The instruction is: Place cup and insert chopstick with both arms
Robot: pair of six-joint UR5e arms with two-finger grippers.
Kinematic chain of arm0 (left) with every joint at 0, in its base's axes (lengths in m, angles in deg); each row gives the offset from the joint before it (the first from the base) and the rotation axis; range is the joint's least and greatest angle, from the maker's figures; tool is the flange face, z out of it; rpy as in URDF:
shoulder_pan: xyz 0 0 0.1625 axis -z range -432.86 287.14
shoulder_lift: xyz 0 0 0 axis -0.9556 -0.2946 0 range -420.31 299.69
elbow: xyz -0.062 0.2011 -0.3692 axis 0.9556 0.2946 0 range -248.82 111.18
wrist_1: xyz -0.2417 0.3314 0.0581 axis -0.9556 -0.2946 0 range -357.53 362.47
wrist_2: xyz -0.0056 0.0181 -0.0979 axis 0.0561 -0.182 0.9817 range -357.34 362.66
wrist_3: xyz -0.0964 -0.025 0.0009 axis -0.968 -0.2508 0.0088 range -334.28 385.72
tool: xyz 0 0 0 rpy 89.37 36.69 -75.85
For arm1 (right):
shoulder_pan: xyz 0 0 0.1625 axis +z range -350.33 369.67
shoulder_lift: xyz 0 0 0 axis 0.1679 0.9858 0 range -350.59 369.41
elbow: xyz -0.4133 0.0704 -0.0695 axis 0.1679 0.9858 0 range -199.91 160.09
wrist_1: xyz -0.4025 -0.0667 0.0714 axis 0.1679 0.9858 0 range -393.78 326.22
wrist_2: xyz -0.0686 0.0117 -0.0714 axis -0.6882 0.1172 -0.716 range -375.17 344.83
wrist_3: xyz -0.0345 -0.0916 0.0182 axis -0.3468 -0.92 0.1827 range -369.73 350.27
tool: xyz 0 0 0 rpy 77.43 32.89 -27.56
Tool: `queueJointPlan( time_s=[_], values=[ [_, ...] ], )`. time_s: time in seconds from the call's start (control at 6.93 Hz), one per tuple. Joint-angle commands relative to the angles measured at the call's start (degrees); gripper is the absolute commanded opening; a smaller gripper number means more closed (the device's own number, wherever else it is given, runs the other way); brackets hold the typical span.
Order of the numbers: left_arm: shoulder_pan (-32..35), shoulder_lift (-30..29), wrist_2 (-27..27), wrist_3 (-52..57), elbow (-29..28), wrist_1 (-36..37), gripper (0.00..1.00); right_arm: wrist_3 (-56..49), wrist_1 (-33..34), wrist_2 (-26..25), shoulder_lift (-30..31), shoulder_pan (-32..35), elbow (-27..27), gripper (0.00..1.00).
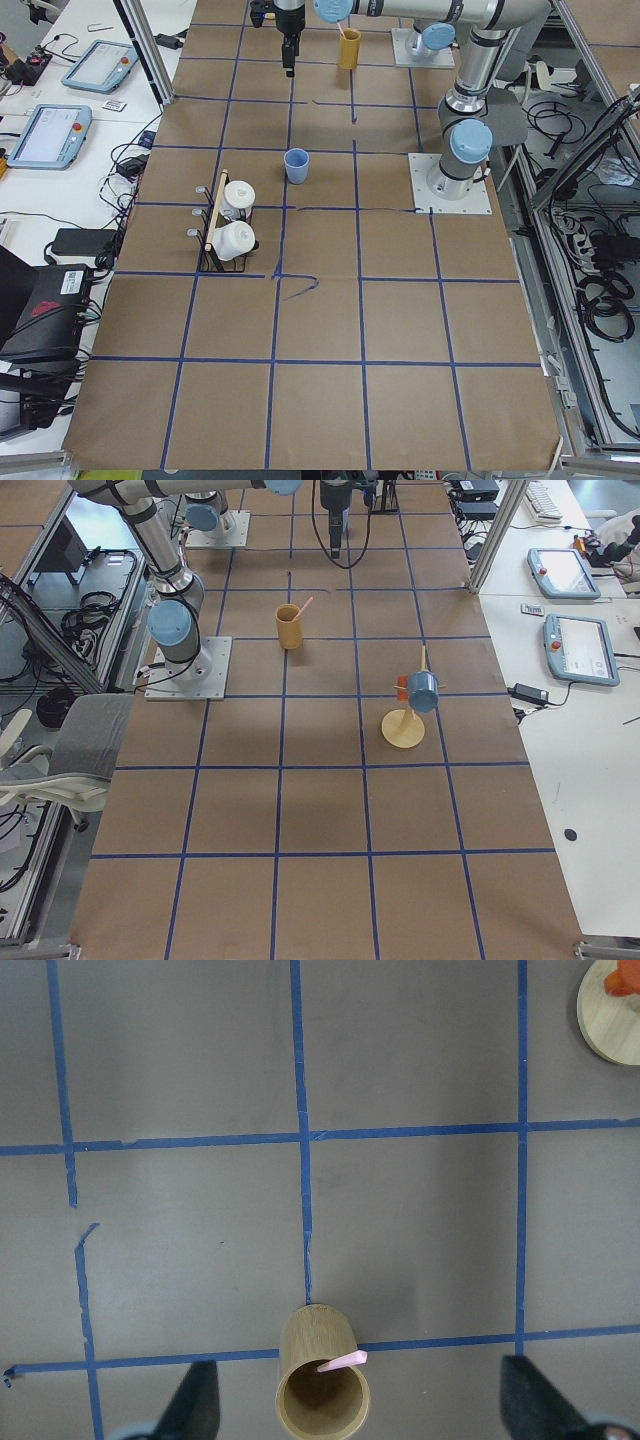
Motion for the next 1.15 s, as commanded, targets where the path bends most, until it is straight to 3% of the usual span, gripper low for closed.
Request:
queueJointPlan(
  time_s=[0.0,1.01],
  values=[
    [-0.01,0.0,0.0,0.0,0.0,0.0,1.0,0.08,-0.35,0.08,0.0,0.12,0.0,1.0],
    [0.08,0.0,0.0,0.0,0.0,0.0,1.0,-0.1,-0.79,0.17,0.18,0.03,-1.14,1.0]
  ],
)
